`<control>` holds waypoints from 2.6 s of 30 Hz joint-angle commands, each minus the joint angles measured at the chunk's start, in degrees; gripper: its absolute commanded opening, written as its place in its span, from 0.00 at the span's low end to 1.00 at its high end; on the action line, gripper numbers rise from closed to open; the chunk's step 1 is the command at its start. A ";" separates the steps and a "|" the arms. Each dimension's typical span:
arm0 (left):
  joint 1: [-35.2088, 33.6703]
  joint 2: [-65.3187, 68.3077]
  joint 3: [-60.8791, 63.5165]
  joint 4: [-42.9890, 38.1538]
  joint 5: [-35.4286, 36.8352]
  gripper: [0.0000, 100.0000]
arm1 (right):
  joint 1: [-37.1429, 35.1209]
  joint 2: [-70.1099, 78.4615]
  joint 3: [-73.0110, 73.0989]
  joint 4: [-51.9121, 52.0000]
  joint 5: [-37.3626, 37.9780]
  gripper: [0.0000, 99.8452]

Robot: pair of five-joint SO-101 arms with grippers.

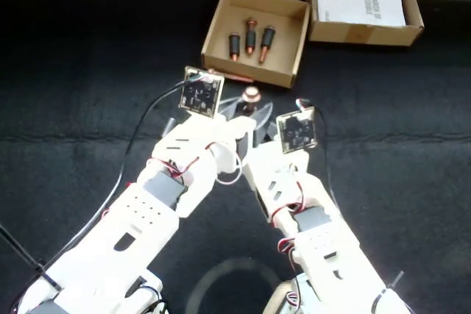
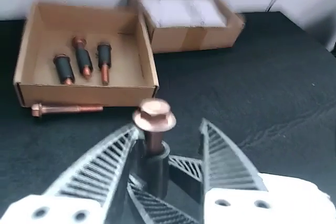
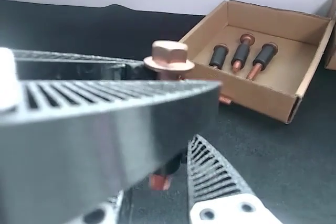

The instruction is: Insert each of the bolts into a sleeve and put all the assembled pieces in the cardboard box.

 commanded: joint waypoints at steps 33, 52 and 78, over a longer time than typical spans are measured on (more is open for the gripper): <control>-24.40 -27.30 9.63 23.74 0.18 0.02 | 4.44 -0.84 -23.87 24.75 -2.02 0.01; -27.21 -27.30 37.05 -5.45 0.18 0.01 | 5.67 33.36 -66.77 39.08 1.41 0.01; -27.12 -26.95 39.60 -6.86 0.26 0.01 | 13.76 96.92 -128.04 39.08 6.51 0.01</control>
